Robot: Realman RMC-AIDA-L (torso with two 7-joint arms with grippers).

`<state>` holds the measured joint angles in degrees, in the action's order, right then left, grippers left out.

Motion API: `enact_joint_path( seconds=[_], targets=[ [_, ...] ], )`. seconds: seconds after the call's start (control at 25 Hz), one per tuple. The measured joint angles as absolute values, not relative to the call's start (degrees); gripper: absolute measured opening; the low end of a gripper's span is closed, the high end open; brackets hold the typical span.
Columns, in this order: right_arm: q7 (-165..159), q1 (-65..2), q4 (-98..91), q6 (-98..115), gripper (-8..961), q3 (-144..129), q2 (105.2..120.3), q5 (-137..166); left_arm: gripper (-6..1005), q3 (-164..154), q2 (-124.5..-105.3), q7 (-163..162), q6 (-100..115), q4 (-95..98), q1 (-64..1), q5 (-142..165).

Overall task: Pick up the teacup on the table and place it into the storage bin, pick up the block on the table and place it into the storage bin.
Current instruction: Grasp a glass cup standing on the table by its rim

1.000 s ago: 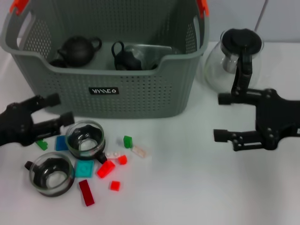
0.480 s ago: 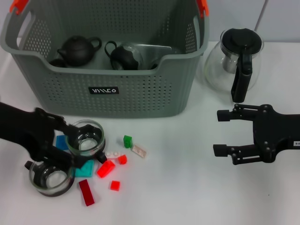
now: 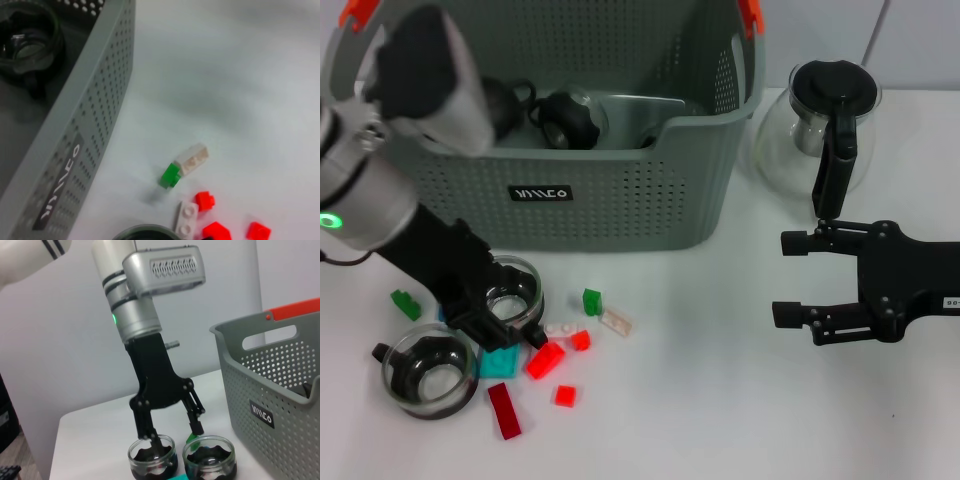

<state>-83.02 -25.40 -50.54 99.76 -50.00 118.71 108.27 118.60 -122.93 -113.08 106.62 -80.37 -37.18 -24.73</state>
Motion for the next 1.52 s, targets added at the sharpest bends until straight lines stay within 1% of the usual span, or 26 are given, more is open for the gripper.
enact_joint_path(
  seconds=[0.12, 0.24, 0.44, 0.68, 0.88, 0.96, 1.52],
  targets=[
    [-83.0, -25.8, -49.5, 99.9, 914, -49.2, 118.48, 108.3, 810, 115.3, -123.92, -113.2, 104.7, -80.8, -37.1, -22.0],
    [-83.0, -26.0, -49.0, 100.1, 915, -48.2, 118.33, 108.4, 811, 110.5, -124.3, -114.5, 102.6, -81.1, -36.5, -20.6],
    [-83.0, -26.3, -48.0, 100.2, 915, -47.6, 118.05, 108.5, 811, 104.5, -124.28, -116.5, 99.8, -80.7, -35.8, -19.3],
    [-83.0, -26.4, -47.7, 100.2, 915, -48.0, 118.01, 108.6, 755, 100.8, -124.32, -119.2, 95.5, -78.0, -35.8, -16.7],
    [-83.0, -26.4, -47.6, 100.3, 914, -48.0, 117.96, 108.6, 748, 100.4, -124.36, -119.7, 94.4, -76.0, -35.7, -16.5],
    [-83.0, -26.4, -47.6, 100.3, 914, -48.0, 117.93, 108.6, 579, 100.2, -124.36, -119.9, 94.0, -75.5, -35.6, -16.4],
    [-83.0, -26.3, -46.9, 100.4, 914, -48.1, 117.86, 108.6, 562, 98.2, -124.37, -122.8, 90.9, -73.2, -35.6, -15.8]
  ],
)
